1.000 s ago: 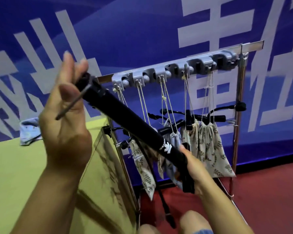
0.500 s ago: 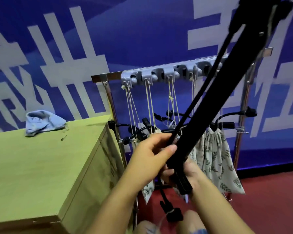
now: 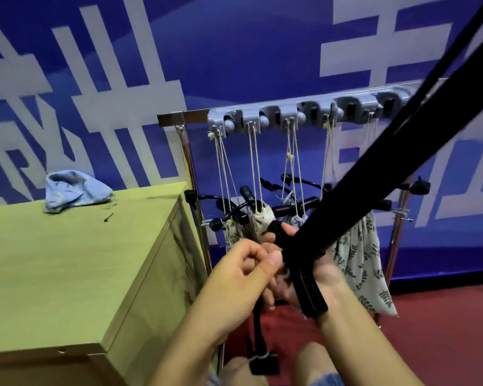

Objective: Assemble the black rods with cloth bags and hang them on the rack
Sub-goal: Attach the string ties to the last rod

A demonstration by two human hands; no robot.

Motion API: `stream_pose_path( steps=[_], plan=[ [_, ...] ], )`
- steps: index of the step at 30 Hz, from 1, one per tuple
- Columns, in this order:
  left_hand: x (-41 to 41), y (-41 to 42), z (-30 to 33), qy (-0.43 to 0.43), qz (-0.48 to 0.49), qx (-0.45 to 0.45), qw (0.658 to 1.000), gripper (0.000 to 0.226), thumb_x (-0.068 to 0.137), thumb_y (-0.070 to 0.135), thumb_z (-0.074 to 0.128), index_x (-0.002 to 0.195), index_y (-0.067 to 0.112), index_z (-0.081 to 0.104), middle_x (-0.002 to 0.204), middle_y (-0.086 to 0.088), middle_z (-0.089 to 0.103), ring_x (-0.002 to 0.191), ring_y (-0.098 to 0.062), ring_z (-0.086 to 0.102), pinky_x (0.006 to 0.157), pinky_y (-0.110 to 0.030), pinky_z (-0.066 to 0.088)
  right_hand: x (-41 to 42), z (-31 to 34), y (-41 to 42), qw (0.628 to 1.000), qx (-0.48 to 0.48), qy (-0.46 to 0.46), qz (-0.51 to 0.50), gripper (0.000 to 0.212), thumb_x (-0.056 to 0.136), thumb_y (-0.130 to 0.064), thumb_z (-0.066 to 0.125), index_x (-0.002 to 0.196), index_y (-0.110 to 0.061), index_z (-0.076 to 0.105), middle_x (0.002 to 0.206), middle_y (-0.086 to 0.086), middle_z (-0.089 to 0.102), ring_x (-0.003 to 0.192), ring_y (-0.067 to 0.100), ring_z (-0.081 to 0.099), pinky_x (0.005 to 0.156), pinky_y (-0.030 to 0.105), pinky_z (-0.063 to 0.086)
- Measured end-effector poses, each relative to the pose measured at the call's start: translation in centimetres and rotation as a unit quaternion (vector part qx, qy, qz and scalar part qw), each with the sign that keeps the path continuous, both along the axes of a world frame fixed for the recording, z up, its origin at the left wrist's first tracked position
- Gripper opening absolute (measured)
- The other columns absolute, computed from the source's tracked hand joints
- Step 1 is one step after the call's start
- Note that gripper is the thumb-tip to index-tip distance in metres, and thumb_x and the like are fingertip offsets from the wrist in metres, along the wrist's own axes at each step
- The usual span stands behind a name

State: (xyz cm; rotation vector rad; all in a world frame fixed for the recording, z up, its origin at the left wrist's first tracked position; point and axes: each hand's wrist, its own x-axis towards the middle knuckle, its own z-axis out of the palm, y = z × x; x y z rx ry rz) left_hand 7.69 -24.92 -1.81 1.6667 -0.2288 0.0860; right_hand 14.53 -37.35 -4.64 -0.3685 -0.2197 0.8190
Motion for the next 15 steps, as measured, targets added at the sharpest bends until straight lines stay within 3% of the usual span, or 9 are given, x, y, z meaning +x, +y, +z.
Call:
stream_pose_path(
  steps=[3, 6, 8, 10, 13, 15],
  plan=[
    [0.0, -0.5, 0.0, -0.022, 0.036, 0.012, 0.999, 0.021, 0.087, 0.02, 0.061, 0.081, 0.009, 0.045, 0.052, -0.002, 0.059, 0.039, -0.018, 0.052, 0.05, -0.03, 0.044, -0.1, 0.1, -0.1, 1.0, -0.005, 0.005, -0.001, 0.031, 0.058, -0.011, 0.084, 0.078, -0.001, 0.063, 0.064, 0.006, 0.058, 0.053, 0.024, 0.062, 0.051, 0.035, 0.055],
    [0.2, -0.9, -0.6, -0.05, 0.094, 0.058, 0.993, 0.028, 0.084, 0.035, 0.064, 0.072, 0.022, 0.044, 0.05, -0.007, 0.061, 0.036, -0.022, 0.055, 0.048, -0.028, 0.045, -0.4, 0.0, -0.1, 1.0, 0.006, 0.024, 0.01, 0.026, 0.066, -0.01, 0.08, 0.081, 0.002, 0.063, 0.068, 0.01, 0.061, 0.057, 0.025, 0.063, 0.059, 0.037, 0.054],
    [0.2, -0.9, -0.6, -0.059, 0.12, 0.105, 0.985, 0.033, 0.083, 0.042, 0.063, 0.069, 0.018, 0.044, 0.048, -0.011, 0.062, 0.033, -0.021, 0.054, 0.043, -0.023, 0.042, -0.6, -0.1, -0.1, 1.0, -0.003, 0.021, 0.007, 0.023, 0.07, -0.011, 0.077, 0.082, 0.004, 0.063, 0.067, 0.012, 0.063, 0.06, 0.023, 0.064, 0.065, 0.031, 0.051],
    [0.0, -0.9, -0.3, -0.053, 0.113, 0.136, 0.983, 0.037, 0.084, 0.039, 0.061, 0.066, 0.012, 0.044, 0.046, -0.011, 0.061, 0.03, -0.017, 0.051, 0.039, -0.02, 0.037, -0.7, -0.3, -0.2, 1.0, -0.01, 0.025, -0.002, 0.021, 0.076, -0.011, 0.072, 0.083, 0.005, 0.062, 0.065, 0.013, 0.062, 0.06, 0.022, 0.064, 0.068, 0.025, 0.048],
    [0.0, -0.9, 0.2, -0.039, 0.082, 0.17, 0.981, 0.039, 0.087, 0.036, 0.058, 0.066, 0.007, 0.043, 0.043, -0.01, 0.059, 0.028, -0.015, 0.049, 0.038, -0.017, 0.035, -0.9, -0.1, -0.3, 0.999, -0.025, 0.032, -0.028, 0.021, 0.072, -0.01, 0.075, 0.08, 0.005, 0.062, 0.064, 0.012, 0.061, 0.057, 0.023, 0.064, 0.065, 0.033, 0.053],
    [0.3, -0.7, 0.4, -0.022, 0.053, 0.196, 0.979, 0.036, 0.09, 0.035, 0.055, 0.063, 0.013, 0.046, 0.044, -0.006, 0.059, 0.029, -0.015, 0.05, 0.039, -0.015, 0.034, -1.0, -0.1, -0.4, 0.997, -0.026, 0.043, -0.051, 0.025, 0.065, -0.008, 0.08, 0.077, 0.004, 0.062, 0.062, 0.012, 0.061, 0.054, 0.024, 0.064, 0.059, 0.034, 0.056]
  ],
)
